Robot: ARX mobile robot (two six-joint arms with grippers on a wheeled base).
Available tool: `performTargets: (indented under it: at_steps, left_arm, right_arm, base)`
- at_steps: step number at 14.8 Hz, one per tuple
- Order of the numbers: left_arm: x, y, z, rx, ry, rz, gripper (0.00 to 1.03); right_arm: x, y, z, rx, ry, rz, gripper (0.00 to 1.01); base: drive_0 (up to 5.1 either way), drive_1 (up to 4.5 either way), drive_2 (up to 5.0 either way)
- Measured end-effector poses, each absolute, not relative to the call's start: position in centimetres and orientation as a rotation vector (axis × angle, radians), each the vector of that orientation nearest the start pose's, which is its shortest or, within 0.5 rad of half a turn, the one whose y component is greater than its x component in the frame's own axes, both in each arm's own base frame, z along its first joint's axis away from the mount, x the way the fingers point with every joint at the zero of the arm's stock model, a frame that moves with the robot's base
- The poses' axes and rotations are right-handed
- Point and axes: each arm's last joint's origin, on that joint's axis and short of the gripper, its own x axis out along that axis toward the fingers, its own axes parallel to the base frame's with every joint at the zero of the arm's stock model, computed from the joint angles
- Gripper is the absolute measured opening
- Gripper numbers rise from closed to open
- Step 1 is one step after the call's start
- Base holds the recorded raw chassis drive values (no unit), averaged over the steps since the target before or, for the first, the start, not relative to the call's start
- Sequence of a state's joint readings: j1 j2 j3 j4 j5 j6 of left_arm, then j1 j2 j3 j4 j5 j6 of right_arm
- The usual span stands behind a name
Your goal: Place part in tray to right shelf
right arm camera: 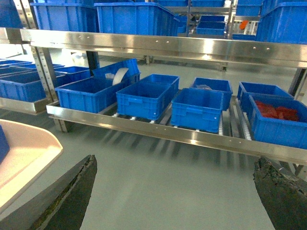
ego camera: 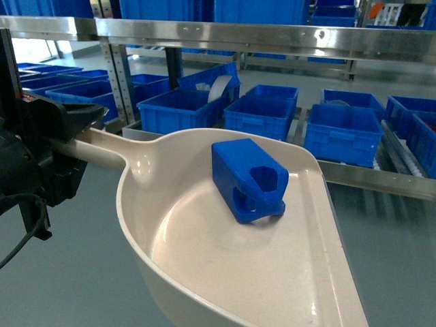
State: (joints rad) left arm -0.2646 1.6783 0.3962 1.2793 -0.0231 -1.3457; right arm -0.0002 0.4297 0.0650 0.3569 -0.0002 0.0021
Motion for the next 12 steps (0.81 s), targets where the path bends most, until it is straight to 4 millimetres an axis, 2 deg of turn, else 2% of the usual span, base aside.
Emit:
performTargets:
  at_steps: [12]
  left_arm:
    - [26.30, -7.05, 14.79, -1.338, 0.165, -0.202, 0.12]
  right_arm:
    - [12.70, 0.00, 18.14, 0.002, 0.008, 0.000, 0.98]
  base:
    - [-1.6, -1.60, -1.6]
